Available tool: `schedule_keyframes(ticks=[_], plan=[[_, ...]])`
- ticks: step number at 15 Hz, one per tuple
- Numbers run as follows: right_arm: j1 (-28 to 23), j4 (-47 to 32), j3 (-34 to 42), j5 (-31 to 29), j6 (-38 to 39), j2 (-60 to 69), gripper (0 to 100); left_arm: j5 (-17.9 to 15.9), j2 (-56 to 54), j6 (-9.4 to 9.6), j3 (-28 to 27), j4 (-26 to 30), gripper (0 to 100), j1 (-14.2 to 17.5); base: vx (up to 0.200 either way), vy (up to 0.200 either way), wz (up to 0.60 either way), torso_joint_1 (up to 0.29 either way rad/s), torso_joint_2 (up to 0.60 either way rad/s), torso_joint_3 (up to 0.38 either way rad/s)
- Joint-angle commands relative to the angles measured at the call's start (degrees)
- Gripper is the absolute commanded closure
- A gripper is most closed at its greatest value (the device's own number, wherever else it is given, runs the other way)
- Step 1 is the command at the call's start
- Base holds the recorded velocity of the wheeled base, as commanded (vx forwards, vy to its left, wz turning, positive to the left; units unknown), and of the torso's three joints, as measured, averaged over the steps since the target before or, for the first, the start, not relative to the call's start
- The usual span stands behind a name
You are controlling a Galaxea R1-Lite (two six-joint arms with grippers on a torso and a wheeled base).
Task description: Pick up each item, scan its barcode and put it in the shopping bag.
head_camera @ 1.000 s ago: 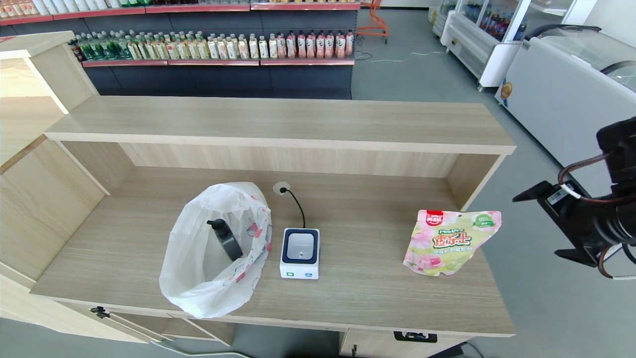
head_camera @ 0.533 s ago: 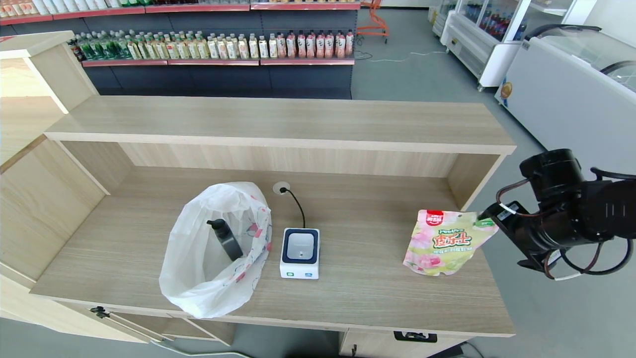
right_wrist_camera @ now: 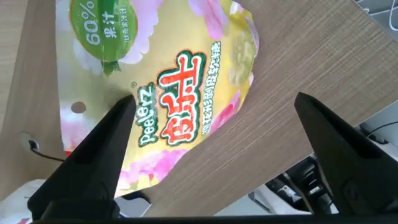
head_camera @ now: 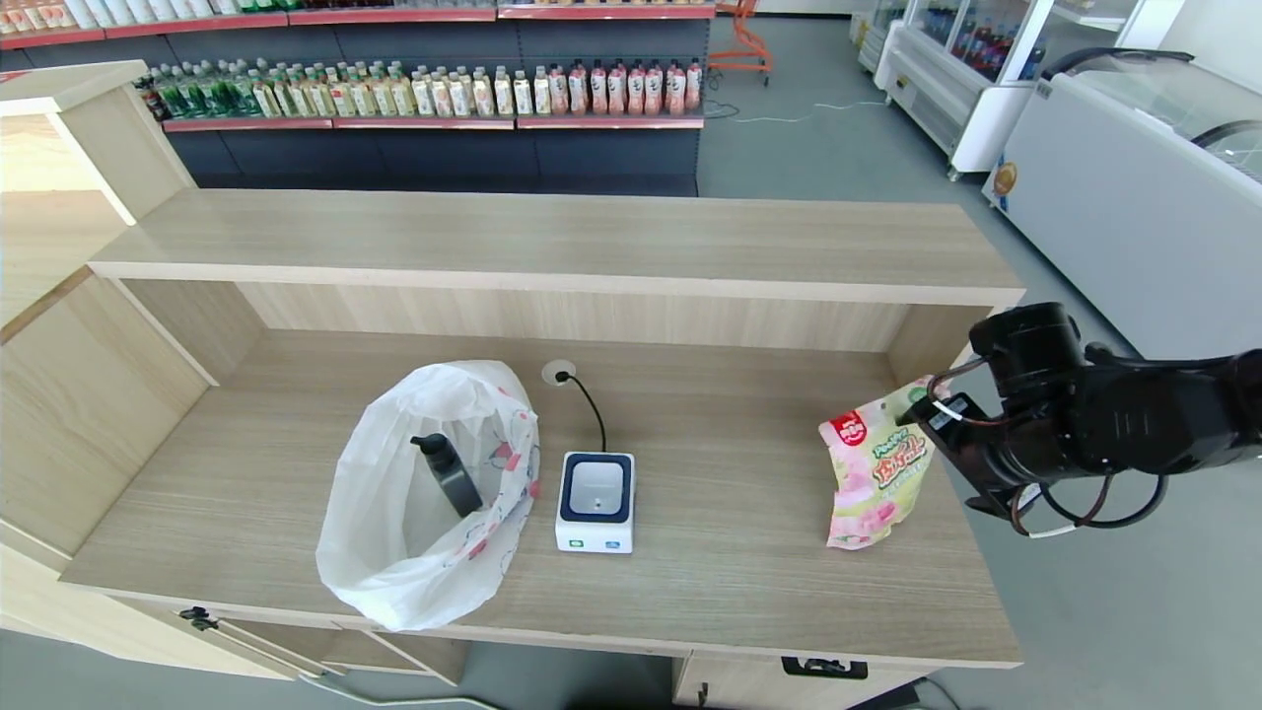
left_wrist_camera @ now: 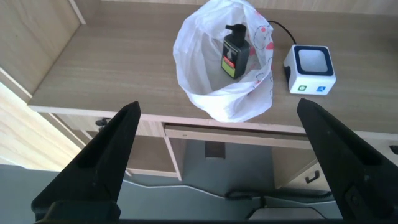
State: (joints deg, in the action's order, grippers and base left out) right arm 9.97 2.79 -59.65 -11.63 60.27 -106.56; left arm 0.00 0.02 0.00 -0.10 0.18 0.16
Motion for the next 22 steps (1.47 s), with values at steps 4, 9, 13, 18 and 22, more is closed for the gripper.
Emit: schedule_keyframes(ticks=[4, 9, 13, 18, 22], plan=[[1.72, 0.02, -1.61, 0.56, -1.12, 4.87, 0, 0.00, -0.02, 0.00, 0.01, -0.01, 0, 0.02, 0.000, 0.000, 0.00, 0.000, 0.00, 0.000], [1.37, 4.42, -3.11, 2.49, -7.27, -2.69, 0, 0.00, -0.02, 0.00, 0.01, -0.01, 0, 0.02, 0.000, 0.000, 0.00, 0.000, 0.00, 0.000], [1.54, 6.00, -3.46, 2.58, -12.28, -12.62, 0, 0.00, -0.02, 0.00, 0.01, -0.01, 0, 0.02, 0.000, 0.000, 0.00, 0.000, 0.00, 0.000], [2.68, 6.09, -7.85, 2.05, -16.32, -18.16, 100, 0.00, -0.02, 0.00, 0.01, -0.01, 0, 0.02, 0.000, 0.000, 0.00, 0.000, 0.00, 0.000], [3.12, 6.00, -6.80, -0.76, -23.71, -12.89, 100, 0.00, -0.02, 0.00, 0.01, -0.01, 0, 0.02, 0.000, 0.000, 0.00, 0.000, 0.00, 0.000]])
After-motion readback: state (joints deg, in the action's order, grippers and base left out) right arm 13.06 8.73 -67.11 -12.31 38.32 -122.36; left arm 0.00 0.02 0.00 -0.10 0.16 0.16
